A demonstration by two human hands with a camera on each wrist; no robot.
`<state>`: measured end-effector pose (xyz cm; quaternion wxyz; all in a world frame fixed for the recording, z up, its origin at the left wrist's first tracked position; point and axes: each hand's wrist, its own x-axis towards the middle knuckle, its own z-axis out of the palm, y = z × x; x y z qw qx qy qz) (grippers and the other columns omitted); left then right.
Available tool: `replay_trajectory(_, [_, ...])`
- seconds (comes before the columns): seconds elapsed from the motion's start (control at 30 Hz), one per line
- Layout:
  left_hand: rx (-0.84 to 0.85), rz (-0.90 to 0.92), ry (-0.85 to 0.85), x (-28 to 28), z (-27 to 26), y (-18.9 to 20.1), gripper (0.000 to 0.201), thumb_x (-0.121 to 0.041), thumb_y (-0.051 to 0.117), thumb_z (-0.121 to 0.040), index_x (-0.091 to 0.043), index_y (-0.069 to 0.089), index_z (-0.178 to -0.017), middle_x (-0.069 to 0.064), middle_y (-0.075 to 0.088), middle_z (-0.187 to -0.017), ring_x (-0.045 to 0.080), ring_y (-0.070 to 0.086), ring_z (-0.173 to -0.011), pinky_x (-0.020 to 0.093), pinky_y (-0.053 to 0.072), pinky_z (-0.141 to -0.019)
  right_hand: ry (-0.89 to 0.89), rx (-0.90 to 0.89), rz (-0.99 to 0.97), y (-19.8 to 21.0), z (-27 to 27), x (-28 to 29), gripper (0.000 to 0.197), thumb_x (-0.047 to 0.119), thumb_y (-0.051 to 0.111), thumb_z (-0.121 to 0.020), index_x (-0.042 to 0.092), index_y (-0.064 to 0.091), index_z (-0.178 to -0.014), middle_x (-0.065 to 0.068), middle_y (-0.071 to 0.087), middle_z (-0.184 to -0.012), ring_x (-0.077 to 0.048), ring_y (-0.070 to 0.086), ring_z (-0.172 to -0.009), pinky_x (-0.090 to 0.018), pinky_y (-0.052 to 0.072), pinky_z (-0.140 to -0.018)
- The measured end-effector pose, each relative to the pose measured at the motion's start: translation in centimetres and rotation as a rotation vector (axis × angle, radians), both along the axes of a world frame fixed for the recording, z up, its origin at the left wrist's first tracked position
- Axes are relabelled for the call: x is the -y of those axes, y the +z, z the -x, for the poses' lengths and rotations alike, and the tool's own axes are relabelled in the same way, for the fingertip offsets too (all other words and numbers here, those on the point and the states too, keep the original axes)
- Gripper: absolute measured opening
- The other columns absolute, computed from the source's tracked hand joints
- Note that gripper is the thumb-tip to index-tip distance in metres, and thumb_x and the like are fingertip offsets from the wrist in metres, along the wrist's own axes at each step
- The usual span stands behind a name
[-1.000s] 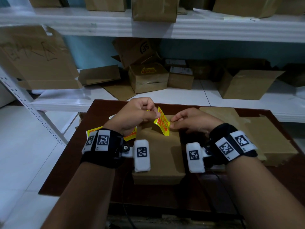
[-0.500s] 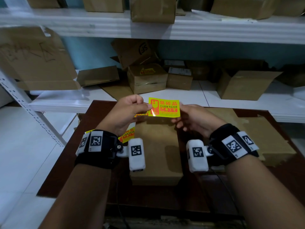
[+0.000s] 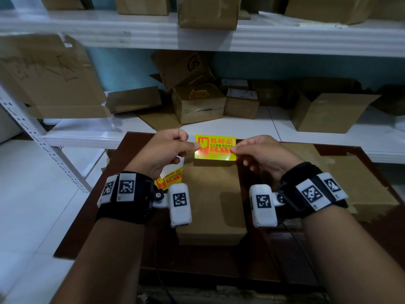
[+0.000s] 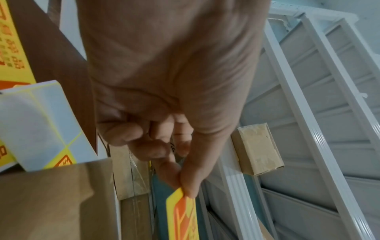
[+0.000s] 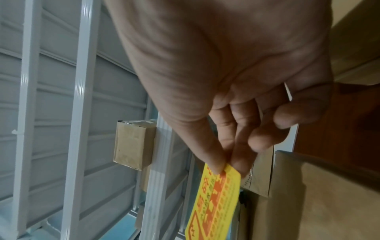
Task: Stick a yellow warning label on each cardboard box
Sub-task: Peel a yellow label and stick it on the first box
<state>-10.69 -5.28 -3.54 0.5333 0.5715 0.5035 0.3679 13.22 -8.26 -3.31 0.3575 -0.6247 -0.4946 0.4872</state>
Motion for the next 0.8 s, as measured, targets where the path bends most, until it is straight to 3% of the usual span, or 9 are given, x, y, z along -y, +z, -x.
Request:
replay_trajectory(0.17, [-0.166,0.036,-0.022,0.0,0.3,-0.3,0.038,-0.018,0.084,-0.075,-0.023,0.047,-0.065,-0.004,0.054,-0.063,0.015,0.042,-0.067,0.026,0.032,-0.05,0.04,0.161,0.065,-0.3,0.2,0.1,0.009,0.021,0.075,-0.088,0.013,0.072,-0.09,0.003,0.065,-0.068,-0.008,0.049,-0.053,-0.021,0.034,-0.043])
replay_trajectory(0.27, [-0.206,0.086,-0.004,0.1,0.5,-0.7,0.038,-0.018,0.085,-0.074,-0.021,0.048,-0.07,-0.007,0.054,-0.061,0.015,0.038,-0.063,0.025,0.029,-0.047,0.089,0.149,0.078,-0.5,0.4,0.1,0.008,0.017,0.074,-0.089,0.01,0.071,-0.09,0.002,0.065,-0.069,-0.007,0.045,-0.048,-0.019,0.03,-0.038])
replay_trajectory(0.47, [-0.235,0.145,-0.016,0.3,0.7,-0.3,0.035,-0.014,0.083,-0.077,-0.018,0.048,-0.076,-0.015,0.056,-0.048,0.013,0.033,-0.059,0.024,0.025,-0.047,0.134,0.189,0.063,-0.8,0.5,0.0,0.012,0.014,0.077,-0.086,0.007,0.07,-0.092,0.004,0.062,-0.065,-0.007,0.042,-0.048,-0.021,0.034,-0.044])
replay_trajectory(0.57, [-0.247,0.159,-0.022,0.3,0.5,-0.4,0.035,-0.013,0.083,-0.077,-0.017,0.049,-0.077,-0.012,0.056,-0.053,0.013,0.03,-0.057,0.024,0.023,-0.046,0.123,0.241,0.05,-0.9,0.4,-0.1,0.019,0.017,0.079,-0.085,0.006,0.072,-0.098,0.01,0.06,-0.059,-0.009,0.043,-0.052,-0.022,0.036,-0.047])
replay_trajectory(0.67, [-0.28,0.154,-0.012,0.2,0.4,-0.6,0.035,-0.015,0.086,-0.073,-0.019,0.051,-0.073,0.005,0.047,-0.071,0.015,0.032,-0.059,0.024,0.023,-0.048,0.102,0.281,0.038,-1.0,0.5,-0.2,0.026,0.019,0.082,-0.081,0.013,0.067,-0.102,0.003,0.063,-0.075,-0.01,0.045,-0.055,-0.023,0.035,-0.047])
replay_trajectory(0.8, [-0.327,0.144,-0.022,0.2,0.2,-0.6,0.034,-0.015,0.085,-0.075,-0.019,0.051,-0.072,0.0,0.05,-0.07,0.016,0.039,-0.063,0.024,0.027,-0.05,0.085,0.341,0.042,-1.3,0.5,-0.4,0.041,0.02,0.086,-0.077,0.014,0.061,-0.109,-0.007,0.063,-0.092,-0.013,0.047,-0.064,-0.024,0.036,-0.048])
